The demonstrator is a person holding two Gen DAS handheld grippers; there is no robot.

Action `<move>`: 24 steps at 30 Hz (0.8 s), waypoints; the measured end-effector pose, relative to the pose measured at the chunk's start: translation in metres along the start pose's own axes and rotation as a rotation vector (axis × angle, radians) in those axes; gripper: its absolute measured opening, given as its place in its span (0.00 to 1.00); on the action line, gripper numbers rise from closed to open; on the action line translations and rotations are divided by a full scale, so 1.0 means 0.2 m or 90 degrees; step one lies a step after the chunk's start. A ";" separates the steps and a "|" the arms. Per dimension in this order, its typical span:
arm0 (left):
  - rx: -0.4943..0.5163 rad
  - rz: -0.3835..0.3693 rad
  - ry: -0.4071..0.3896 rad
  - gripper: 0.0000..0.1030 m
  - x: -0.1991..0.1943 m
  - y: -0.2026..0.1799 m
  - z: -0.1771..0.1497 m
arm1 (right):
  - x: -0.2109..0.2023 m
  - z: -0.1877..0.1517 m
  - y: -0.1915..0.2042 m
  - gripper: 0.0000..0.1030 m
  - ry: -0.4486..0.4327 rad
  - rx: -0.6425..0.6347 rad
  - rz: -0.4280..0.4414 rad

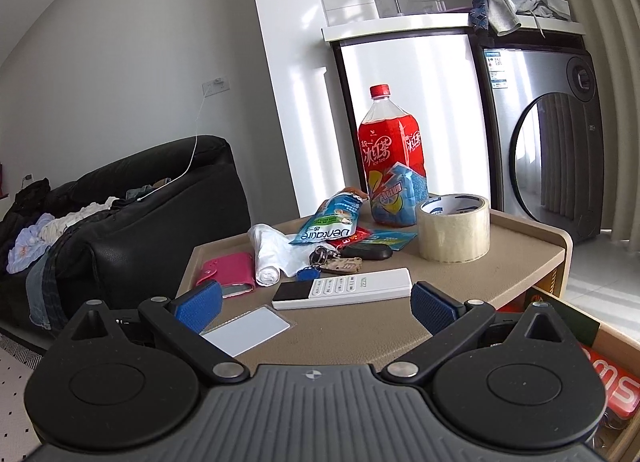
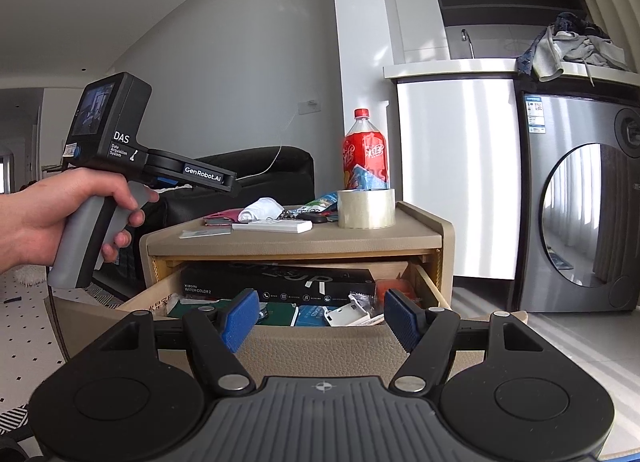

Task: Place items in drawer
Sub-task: 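Move the left gripper over the nightstand top toward the white remote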

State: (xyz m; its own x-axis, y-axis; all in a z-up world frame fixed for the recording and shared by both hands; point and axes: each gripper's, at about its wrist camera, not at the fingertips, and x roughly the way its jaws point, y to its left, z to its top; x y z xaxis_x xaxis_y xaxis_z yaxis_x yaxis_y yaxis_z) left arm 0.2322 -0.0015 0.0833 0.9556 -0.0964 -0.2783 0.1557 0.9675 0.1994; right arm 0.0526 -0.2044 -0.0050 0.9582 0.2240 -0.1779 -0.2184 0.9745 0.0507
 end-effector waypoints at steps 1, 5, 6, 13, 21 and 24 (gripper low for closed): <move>0.000 -0.003 0.000 1.00 0.01 0.00 0.00 | 0.00 0.00 0.00 0.71 -0.001 0.000 0.001; 0.013 -0.037 0.026 1.00 0.12 0.04 0.03 | 0.02 0.00 0.00 0.71 0.007 0.000 0.001; 0.023 -0.047 0.030 1.00 0.15 0.05 0.04 | 0.02 0.00 -0.01 0.71 0.007 0.002 0.001; 0.127 -0.104 0.052 1.00 0.29 0.08 0.08 | 0.05 0.00 -0.01 0.71 0.009 0.003 0.007; 0.281 -0.224 0.071 1.00 0.41 0.06 0.14 | 0.07 0.00 -0.02 0.71 0.014 0.013 0.019; 0.312 -0.250 0.082 1.00 0.47 0.06 0.16 | 0.08 -0.01 -0.03 0.71 0.018 0.016 0.024</move>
State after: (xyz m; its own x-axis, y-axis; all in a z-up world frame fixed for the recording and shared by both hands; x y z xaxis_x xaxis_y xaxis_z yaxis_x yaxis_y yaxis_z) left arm 0.3315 -0.0060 0.0897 0.7716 -0.3634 -0.5221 0.6130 0.6441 0.4576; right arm 0.0687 -0.2060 -0.0098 0.9437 0.2615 -0.2025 -0.2495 0.9648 0.0831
